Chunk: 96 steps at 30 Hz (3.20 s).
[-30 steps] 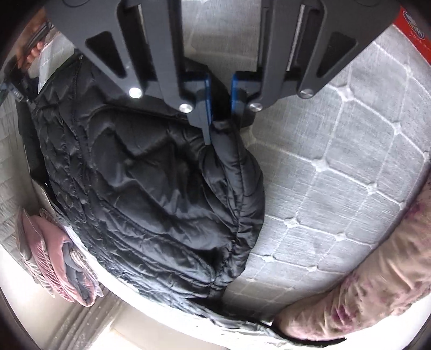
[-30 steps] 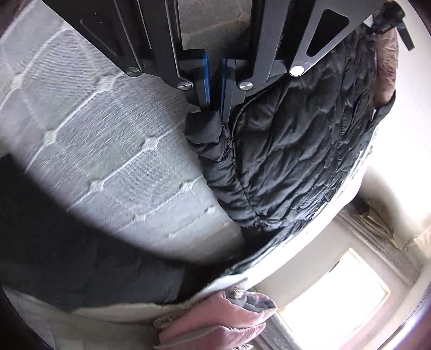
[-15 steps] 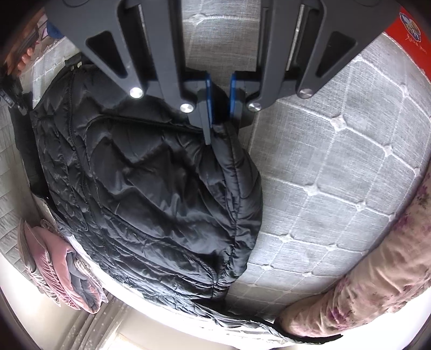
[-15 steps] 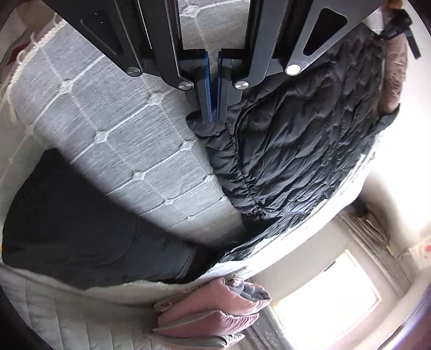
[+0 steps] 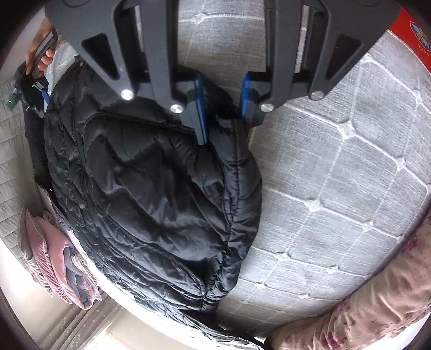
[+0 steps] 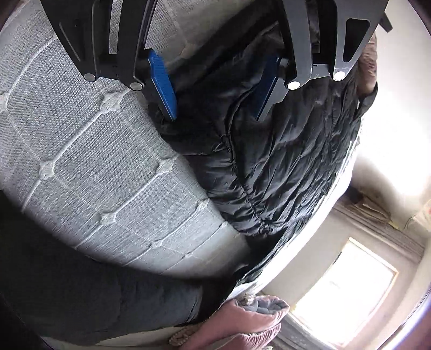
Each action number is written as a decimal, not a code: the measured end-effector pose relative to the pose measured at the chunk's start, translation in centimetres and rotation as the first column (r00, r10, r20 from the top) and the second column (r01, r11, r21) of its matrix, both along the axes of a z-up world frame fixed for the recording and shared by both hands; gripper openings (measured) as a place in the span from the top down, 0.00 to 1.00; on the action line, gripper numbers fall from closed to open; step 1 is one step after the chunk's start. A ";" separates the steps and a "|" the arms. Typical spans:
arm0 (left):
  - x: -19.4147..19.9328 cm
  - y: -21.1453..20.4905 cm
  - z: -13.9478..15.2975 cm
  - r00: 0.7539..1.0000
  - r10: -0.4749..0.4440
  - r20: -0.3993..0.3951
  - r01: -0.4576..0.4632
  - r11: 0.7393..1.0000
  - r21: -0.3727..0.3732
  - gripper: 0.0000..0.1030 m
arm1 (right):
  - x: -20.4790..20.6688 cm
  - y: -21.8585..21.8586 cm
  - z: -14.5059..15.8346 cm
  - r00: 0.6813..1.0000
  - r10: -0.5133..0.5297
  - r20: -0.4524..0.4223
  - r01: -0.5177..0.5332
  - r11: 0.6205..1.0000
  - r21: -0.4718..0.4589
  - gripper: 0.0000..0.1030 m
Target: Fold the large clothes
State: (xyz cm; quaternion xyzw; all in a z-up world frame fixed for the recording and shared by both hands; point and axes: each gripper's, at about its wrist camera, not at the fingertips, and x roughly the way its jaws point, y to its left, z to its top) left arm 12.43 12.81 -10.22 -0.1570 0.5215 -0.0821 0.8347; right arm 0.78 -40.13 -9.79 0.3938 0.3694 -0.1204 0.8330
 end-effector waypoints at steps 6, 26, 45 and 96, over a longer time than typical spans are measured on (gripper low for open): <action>-0.1 0.0 0.3 0.999 0.032 0.024 -0.032 0.999 0.004 0.90 | 0.0 0.5 0.2 0.999 0.024 -0.024 -0.025 0.997 -0.075 0.95; 6.4 5.4 8.6 0.974 0.170 0.153 -0.171 0.985 -0.007 0.27 | 4.8 12.0 9.7 0.972 0.229 -0.045 -0.229 0.895 -0.382 0.25; 35.3 16.4 7.6 0.871 0.492 0.006 -0.492 0.870 0.023 0.25 | 15.6 20.5 4.6 0.897 0.426 -0.115 -0.438 0.830 -0.345 0.24; 31.2 -26.2 7.5 0.922 -0.232 0.309 0.248 0.969 -0.015 0.77 | 12.5 5.1 3.2 0.995 0.098 0.005 -0.098 0.990 0.098 0.24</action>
